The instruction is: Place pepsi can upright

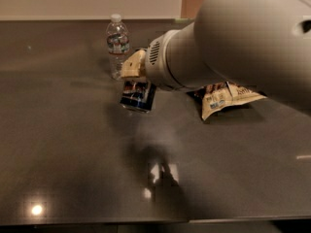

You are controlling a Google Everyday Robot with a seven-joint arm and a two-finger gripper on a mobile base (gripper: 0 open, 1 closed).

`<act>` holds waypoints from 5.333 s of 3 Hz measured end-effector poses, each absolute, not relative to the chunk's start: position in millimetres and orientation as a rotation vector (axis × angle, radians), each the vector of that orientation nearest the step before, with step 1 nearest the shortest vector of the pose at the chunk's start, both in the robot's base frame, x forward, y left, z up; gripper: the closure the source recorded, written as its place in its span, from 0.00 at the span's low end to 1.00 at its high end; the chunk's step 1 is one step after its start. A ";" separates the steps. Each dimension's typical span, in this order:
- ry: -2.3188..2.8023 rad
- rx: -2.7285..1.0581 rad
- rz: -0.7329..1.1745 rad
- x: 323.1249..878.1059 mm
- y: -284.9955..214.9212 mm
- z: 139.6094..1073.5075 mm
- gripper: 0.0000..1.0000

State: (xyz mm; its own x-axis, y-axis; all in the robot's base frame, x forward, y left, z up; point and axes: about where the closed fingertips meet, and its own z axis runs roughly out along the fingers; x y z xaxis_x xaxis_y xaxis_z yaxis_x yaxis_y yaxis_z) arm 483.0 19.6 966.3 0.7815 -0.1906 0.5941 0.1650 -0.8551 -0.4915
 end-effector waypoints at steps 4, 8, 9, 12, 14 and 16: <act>-0.656 -2.263 -1.426 500.1 43.2 949.0 1.00; -0.705 -2.163 -1.558 519.4 53.4 927.5 1.00; -0.691 -2.138 -1.571 521.8 54.7 923.0 1.00; -0.661 -2.135 -1.592 522.3 31.0 898.8 1.00; -0.638 -2.111 -1.616 517.9 22.1 891.0 0.58; -0.612 -2.107 -1.634 516.6 13.3 884.2 0.12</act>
Offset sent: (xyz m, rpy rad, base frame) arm 0.0096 0.0103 -0.0244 -0.2268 -0.5012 0.3109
